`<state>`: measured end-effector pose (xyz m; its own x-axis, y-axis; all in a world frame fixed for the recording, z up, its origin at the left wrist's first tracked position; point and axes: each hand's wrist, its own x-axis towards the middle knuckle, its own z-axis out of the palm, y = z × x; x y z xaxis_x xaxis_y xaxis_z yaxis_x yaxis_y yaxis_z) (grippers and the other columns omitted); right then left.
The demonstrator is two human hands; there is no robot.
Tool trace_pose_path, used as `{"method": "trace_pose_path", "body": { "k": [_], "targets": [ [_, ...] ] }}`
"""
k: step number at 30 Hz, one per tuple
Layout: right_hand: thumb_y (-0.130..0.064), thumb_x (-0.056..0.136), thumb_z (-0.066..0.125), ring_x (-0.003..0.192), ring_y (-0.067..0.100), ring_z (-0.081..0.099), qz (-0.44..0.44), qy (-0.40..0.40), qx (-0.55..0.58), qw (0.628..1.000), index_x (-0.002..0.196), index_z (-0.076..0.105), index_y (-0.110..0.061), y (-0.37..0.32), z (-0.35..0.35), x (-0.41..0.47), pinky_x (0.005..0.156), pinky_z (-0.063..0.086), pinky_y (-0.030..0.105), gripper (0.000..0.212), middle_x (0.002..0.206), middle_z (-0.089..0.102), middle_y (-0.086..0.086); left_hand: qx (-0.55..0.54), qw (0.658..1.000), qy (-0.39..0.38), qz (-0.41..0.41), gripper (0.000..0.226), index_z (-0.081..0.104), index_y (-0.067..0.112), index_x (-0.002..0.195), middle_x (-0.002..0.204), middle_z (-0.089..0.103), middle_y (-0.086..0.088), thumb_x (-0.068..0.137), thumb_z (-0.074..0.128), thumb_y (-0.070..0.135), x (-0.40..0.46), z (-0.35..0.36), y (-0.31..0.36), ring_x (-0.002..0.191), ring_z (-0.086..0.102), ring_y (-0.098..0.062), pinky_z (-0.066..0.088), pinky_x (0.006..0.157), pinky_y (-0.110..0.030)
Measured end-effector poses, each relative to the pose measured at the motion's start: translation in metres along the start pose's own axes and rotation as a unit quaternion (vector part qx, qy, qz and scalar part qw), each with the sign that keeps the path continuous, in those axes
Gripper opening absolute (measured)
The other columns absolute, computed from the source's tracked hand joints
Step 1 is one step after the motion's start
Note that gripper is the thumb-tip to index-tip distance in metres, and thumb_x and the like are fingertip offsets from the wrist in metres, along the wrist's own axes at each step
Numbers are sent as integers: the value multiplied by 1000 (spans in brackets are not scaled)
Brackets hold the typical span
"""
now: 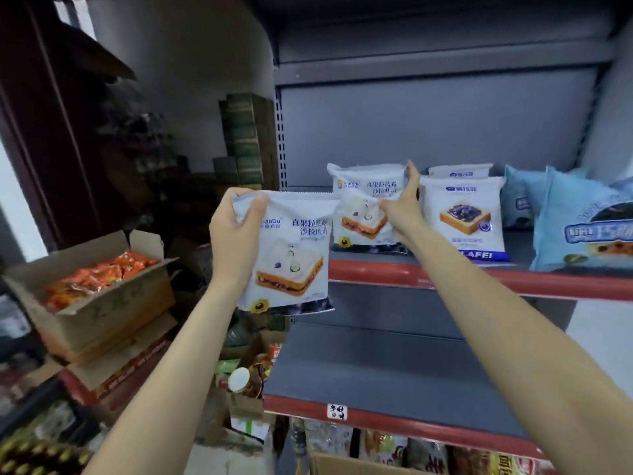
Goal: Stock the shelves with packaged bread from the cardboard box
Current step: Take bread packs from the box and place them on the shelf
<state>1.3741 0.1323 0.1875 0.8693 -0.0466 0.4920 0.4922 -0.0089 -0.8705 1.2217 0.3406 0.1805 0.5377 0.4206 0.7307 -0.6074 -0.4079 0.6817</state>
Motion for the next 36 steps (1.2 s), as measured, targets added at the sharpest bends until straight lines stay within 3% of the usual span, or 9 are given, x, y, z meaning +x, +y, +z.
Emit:
{"method": "trace_pose_path", "body": {
  "k": [4, 8, 12, 19, 22, 25, 28, 32, 36],
  "targets": [
    [19, 83, 42, 135, 13, 29, 0, 30, -67, 997, 151, 1, -23, 21, 1, 11, 106, 37, 29, 90, 156, 14, 4, -34, 999, 34, -16, 16, 51, 25, 80, 76, 54, 7, 95, 55, 21, 22, 12, -4, 69, 51, -4, 43, 63, -18],
    [7, 93, 41, 135, 29, 32, -8, -3, -141, 990, 151, 2, -19, 16, -3, 17, 95, 34, 20, 75, 152, 23, 16, -75, 996, 52, -9, 15, 52, 25, 81, 78, 55, 6, 94, 56, 21, 53, 42, 1, 72, 54, -7, 46, 66, -23],
    [-16, 102, 34, 145, 11, 13, -43, -55, -100, 993, 150, 13, -25, 7, -23, -6, 112, 14, 21, 53, 158, 12, -2, -96, 995, 34, 7, 15, 52, 26, 81, 79, 56, 6, 95, 56, 22, 71, 82, -4, 75, 53, -10, 45, 70, -26],
    [-22, 96, 53, 121, 10, 45, -67, -112, -182, 975, 148, 17, -26, -5, -43, -34, 86, 39, 7, 64, 135, 43, -8, -118, 993, 6, -27, 10, 51, 18, 90, 78, 52, 7, 97, 52, 25, 66, 157, -31, 68, 47, -4, 40, 65, -20],
    [-19, 92, 58, 118, 28, 49, -90, -85, -380, 917, 150, 10, -29, 13, -45, -39, 82, 42, 32, 76, 144, 37, 8, -35, 990, -88, -105, 32, 46, 15, 122, 108, 57, -3, 98, 44, 36, 49, 182, -63, 102, 55, -22, 43, 84, -36],
    [-14, 94, 51, 106, 31, 52, -87, -70, -474, 873, 147, 20, -29, 33, -41, -46, 71, 39, 32, 63, 134, 37, 10, 144, 973, -150, -99, 67, 12, 10, 150, 150, 29, -13, 98, 39, 43, 38, 190, -76, 138, 24, -30, 24, 108, -45],
    [-6, 93, 47, 110, 33, 48, -89, -43, -529, 843, 143, 26, -25, 38, -31, -43, 68, 42, 33, 58, 139, 28, 13, 224, 951, -194, -87, 75, -1, 10, 152, 159, 9, -9, 98, 33, 49, 39, 187, -75, 144, 10, -29, 15, 112, -49],
    [3, 89, 43, 134, 36, 25, -89, -17, -539, 838, 143, 30, -20, 34, -23, -56, 92, 43, 42, 60, 153, 11, 17, 279, 937, -206, -40, 73, 6, 12, 153, 160, 5, -7, 98, 34, 50, 23, 164, -72, 146, 3, -24, 11, 116, -43],
    [-6, 92, 51, 126, 31, 41, -215, 44, -438, 872, 132, 50, -10, 40, -34, -101, 101, 41, 40, 40, 141, 42, 15, 203, 967, -136, 69, 51, 37, 17, 144, 148, 40, 0, 97, 46, 35, -27, 128, -61, 136, 30, -17, 27, 113, -37]
  ]
}}
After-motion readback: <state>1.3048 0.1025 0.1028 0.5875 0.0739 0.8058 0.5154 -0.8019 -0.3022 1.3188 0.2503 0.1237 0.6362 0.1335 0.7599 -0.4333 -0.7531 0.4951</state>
